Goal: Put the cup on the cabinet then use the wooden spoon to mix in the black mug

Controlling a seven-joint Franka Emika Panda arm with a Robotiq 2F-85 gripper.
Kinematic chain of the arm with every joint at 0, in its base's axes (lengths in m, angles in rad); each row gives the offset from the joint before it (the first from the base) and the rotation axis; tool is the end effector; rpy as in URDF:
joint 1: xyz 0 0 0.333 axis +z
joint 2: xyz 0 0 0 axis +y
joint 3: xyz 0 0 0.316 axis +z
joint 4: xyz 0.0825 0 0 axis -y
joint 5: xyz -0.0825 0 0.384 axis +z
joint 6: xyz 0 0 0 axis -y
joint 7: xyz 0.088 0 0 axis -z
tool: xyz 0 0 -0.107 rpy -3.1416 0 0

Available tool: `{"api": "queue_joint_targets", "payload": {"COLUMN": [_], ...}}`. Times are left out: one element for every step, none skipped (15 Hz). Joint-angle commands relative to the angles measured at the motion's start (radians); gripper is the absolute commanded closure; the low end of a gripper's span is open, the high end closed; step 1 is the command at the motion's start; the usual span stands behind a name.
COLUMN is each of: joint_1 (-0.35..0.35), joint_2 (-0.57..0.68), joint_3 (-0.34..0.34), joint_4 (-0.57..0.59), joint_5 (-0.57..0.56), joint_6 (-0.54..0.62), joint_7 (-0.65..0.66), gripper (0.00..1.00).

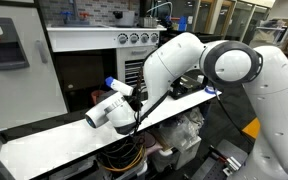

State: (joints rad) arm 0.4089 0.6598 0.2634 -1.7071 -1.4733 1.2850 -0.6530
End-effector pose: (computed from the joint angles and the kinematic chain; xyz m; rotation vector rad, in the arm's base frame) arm 0.5698 0.2627 0.2588 1.0204 1.3131 -0.8649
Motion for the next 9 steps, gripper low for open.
{"api": "queue_joint_targets", "payload": {"joint_1": [-0.015,-0.016,-0.016,-0.016,-0.017,-0.017,-0.017,-0.016,-0.016], "joint_2": [-0.028,-0.028,-0.026,-0.025,-0.024,-0.022,-0.019,-0.016,-0.014], "joint_3": [-0.002,-0.003,-0.004,-0.003,-0.002,-0.001,0.001,0.002,0.003], "joint_4": [-0.051,-0.054,-0.055,-0.057,-0.057,-0.055,-0.051,-0.043,-0.036], "joint_5": [0.01,0.009,0.008,0.008,0.007,0.007,0.008,0.007,0.007], "joint_6": [-0.012,-0.017,-0.021,-0.024,-0.026,-0.026,-0.024,-0.022,-0.02], "joint_7": [-0.001,-0.001,-0.002,-0.003,-0.003,-0.003,-0.003,-0.001,-0.001], "gripper": [0.96,0.96,0.96,0.96,0.96,0.96,0.96,0.96,0.96]}}
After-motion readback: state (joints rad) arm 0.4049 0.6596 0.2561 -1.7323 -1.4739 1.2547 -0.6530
